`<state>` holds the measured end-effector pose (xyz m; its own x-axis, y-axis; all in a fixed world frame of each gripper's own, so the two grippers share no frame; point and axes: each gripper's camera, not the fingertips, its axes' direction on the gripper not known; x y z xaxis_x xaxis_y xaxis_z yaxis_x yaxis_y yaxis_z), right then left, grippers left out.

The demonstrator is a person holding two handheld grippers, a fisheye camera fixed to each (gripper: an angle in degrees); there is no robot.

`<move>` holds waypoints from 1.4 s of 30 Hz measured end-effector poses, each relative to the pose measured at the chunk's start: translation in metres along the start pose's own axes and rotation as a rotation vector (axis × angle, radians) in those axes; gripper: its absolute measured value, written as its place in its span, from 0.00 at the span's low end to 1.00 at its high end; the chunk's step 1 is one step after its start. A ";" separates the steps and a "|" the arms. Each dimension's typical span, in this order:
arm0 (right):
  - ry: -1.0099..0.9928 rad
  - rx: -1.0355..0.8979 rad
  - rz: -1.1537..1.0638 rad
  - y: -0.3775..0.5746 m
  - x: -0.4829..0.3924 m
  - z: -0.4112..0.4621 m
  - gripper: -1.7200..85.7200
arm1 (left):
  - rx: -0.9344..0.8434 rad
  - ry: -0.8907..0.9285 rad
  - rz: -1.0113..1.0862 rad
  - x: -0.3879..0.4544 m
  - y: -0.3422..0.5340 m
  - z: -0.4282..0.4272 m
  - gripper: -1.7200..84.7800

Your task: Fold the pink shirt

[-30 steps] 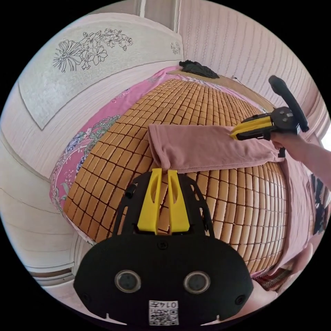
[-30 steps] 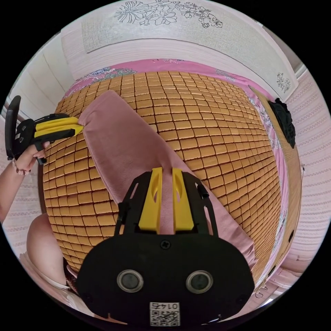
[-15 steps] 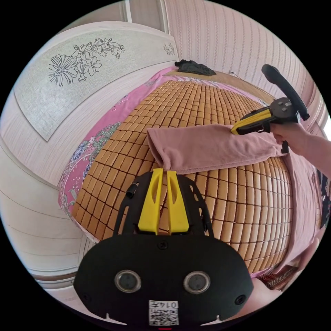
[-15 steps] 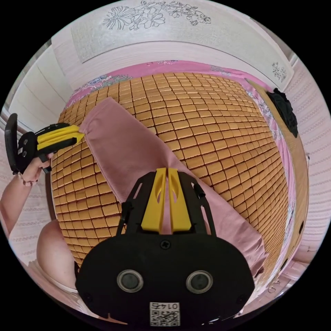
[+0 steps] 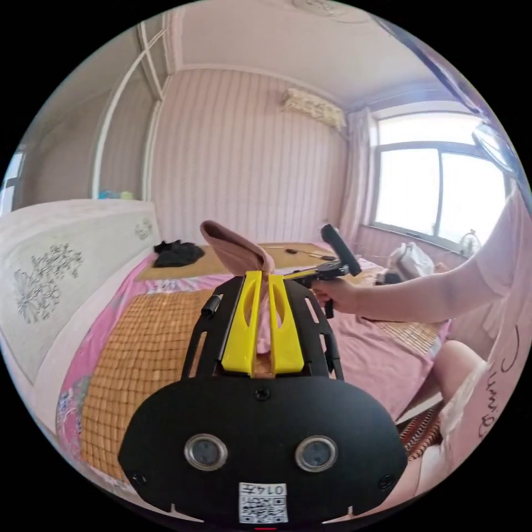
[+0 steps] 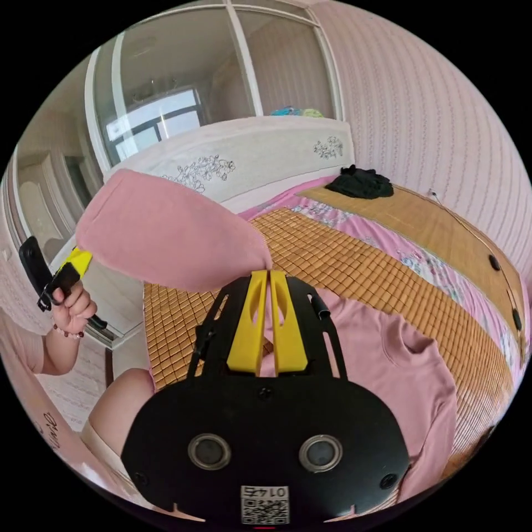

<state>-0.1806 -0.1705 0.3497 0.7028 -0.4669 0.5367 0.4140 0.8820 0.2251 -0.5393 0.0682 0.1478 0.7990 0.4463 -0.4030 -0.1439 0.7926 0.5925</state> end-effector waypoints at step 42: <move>0.213 -0.386 0.635 0.427 0.179 -0.223 0.03 | -1.000 0.347 0.366 0.417 0.061 0.498 0.01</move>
<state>0.2513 0.1082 0.3604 0.9530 0.0841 0.2912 0.0393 0.9183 -0.3939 0.0758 0.0961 0.3628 0.4285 0.6889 -0.5847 -0.8663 0.4971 -0.0491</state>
